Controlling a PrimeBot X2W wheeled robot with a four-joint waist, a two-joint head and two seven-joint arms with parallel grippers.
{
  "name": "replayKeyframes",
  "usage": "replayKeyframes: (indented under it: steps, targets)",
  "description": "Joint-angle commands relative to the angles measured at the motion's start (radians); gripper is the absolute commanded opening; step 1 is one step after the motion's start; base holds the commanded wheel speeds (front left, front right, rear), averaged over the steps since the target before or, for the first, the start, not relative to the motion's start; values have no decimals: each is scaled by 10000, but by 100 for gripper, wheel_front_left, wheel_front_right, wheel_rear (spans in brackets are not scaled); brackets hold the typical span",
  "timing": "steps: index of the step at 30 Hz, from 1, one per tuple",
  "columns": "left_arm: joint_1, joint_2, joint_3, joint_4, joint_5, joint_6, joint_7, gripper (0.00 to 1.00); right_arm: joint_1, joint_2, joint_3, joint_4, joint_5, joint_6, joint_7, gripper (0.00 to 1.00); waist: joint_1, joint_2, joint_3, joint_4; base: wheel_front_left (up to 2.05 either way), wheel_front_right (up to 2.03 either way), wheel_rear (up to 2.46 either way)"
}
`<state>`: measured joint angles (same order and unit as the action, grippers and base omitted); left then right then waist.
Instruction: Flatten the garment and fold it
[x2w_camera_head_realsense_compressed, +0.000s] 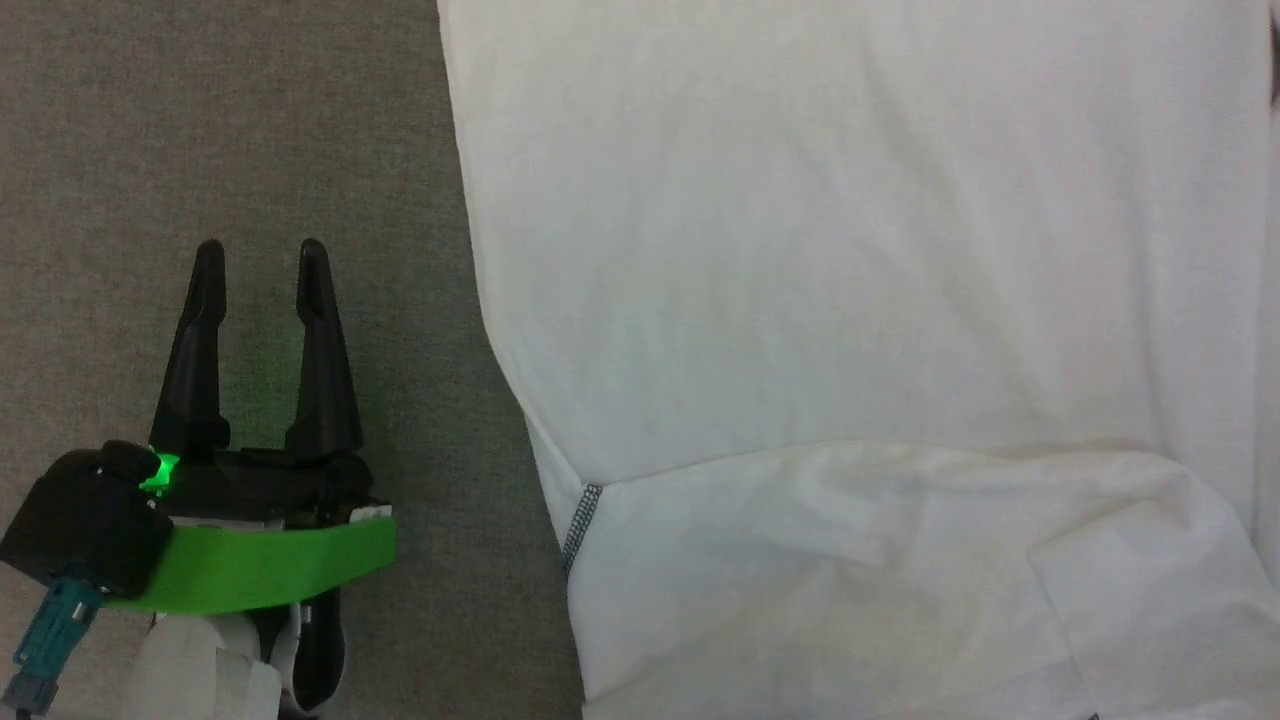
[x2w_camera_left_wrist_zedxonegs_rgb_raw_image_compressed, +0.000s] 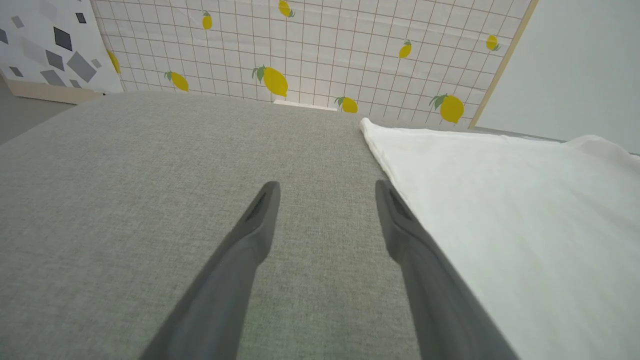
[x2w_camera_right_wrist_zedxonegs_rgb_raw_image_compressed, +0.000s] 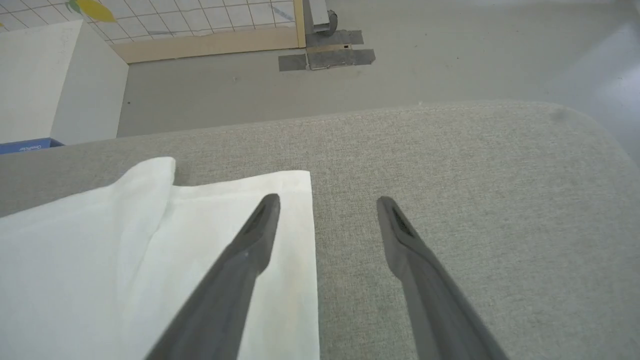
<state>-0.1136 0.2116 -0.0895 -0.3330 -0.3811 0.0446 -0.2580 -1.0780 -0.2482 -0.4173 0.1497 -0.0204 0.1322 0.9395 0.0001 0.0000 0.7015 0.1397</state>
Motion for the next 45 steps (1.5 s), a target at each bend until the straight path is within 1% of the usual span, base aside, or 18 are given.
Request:
replayKeyframes:
  steps: [1,7,8,9,10,12,16,20,25,26,27,30,35,41,45]
  targets:
    - [-247,-118,-1,4,165,-77,-37,100,-197,66,-122,59,-142,-15,77,100,-1,0,677,581,0,0,0]
    - [-371,-332,121,164,299,-306,-38,100,-192,174,-556,164,-471,-15,288,100,-1,0,862,789,0,0,0]
    - [-374,-355,152,185,311,-339,-38,100,-197,208,-616,184,-514,-15,329,65,-1,0,866,799,0,0,0]
    - [-377,-385,198,210,327,-377,-38,100,-204,253,-662,201,-554,-15,365,40,-1,0,866,802,0,0,0]
    - [-375,-403,237,232,342,-402,-38,100,-210,281,-688,197,-582,-15,357,0,-1,0,861,791,0,0,0]
    - [-367,-441,332,297,383,-445,-38,100,-212,335,-734,200,-620,-15,322,0,-1,0,795,726,0,0,0]
    - [-351,-473,468,448,502,-553,-38,100,-164,311,-796,153,-466,-15,-174,0,-1,0,417,527,0,0,0]
    - [-224,-499,632,565,600,-614,-38,100,84,243,-971,115,-152,-15,-820,0,-1,0,-308,215,0,0,0]
    - [190,-450,949,646,668,-596,-38,100,704,125,-1219,-87,516,-15,-1512,0,-1,0,-1552,-296,0,0,0]
    - [415,-413,1032,660,662,-578,-36,100,1032,-29,-1428,-186,776,-15,-1689,0,-1,0,-2046,-467,0,0,0]
    - [533,-400,1068,666,646,-562,-34,100,1234,-125,-1582,-225,905,-15,-1787,0,-1,0,-2317,-551,0,0,0]
    - [849,-370,1157,627,598,-503,18,100,1881,-489,-2092,-439,1269,-15,-1858,0,-1,0,-2948,-761,0,0,0]
    - [1417,-370,1238,493,511,-390,166,100,3259,-945,-3411,-955,1834,-15,-1822,0,-1,0,-3887,-1034,0,0,0]
    - [2116,-392,1339,310,431,-232,316,100,4942,-1057,-5047,-1392,2217,-15,-1842,0,-1,0,-4691,-1266,0,0,0]
    - [2408,-411,1318,219,398,-180,400,100,5699,-1004,-5429,-1537,2428,-15,-1974,0,-1,0,-5072,-1343,0,0,0]
